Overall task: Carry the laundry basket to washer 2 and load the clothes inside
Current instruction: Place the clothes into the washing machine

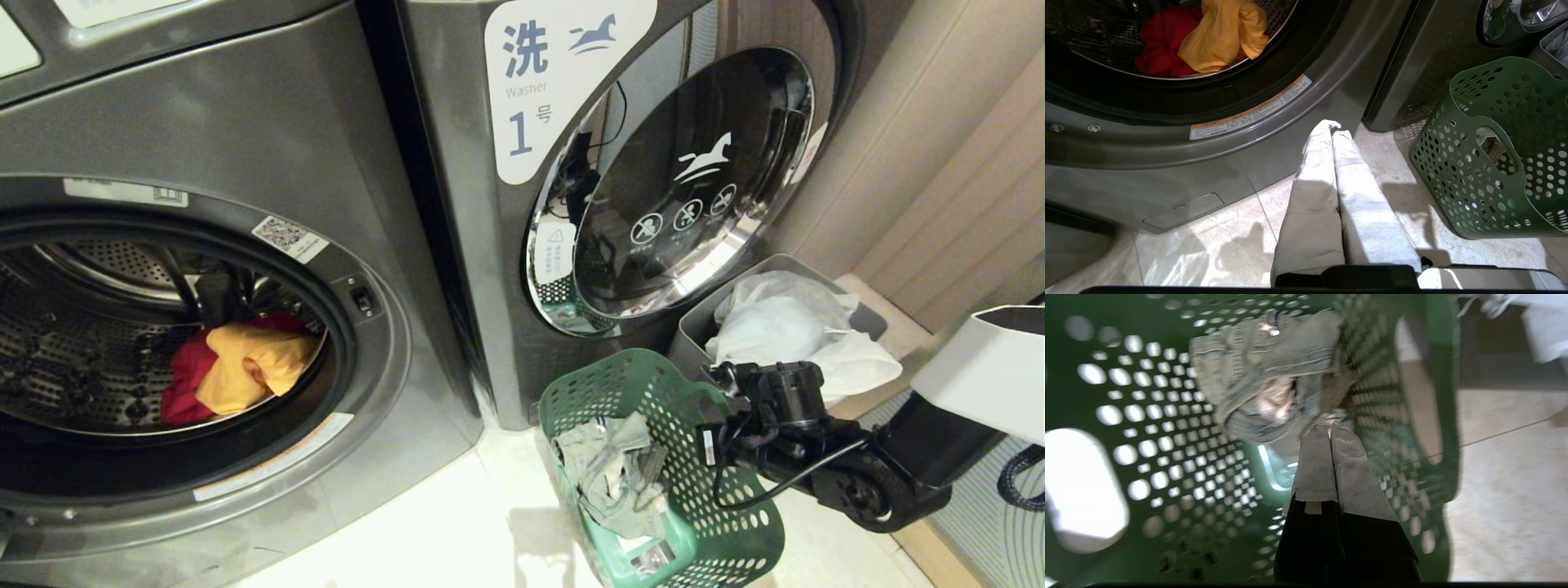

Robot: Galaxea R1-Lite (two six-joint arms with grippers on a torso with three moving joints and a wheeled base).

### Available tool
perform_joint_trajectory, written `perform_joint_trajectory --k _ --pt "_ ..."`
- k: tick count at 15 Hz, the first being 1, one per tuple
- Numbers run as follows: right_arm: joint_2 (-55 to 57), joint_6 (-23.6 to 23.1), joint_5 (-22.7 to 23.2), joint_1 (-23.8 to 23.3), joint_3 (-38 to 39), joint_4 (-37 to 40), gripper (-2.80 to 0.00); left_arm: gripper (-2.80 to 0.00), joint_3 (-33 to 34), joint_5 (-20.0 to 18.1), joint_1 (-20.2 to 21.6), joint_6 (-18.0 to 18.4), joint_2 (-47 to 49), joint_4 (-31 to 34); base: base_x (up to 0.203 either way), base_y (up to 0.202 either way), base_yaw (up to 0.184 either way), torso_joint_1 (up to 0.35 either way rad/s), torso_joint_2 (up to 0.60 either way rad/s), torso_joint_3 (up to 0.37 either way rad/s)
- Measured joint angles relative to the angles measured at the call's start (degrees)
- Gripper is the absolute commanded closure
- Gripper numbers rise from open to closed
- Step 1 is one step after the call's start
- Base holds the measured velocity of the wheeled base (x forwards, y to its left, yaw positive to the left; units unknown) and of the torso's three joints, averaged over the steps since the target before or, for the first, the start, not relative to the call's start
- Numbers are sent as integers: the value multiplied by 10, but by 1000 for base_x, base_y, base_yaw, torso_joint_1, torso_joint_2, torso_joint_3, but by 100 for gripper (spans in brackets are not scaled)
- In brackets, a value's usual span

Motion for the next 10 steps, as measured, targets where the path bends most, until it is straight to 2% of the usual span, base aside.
perform_joint_trajectory --k 3,7,10 --pt "11 -20 -4 2 -6 -1 0 0 0 0 0 0 0 0 0 0 0 0 0 0" --pt "43 16 2 2 -46 1 0 0 0 0 0 0 0 0 0 0 0 0 0 0" --pt "84 25 4 5 -90 3 0 0 0 0 0 0 0 0 0 0 0 0 0 0"
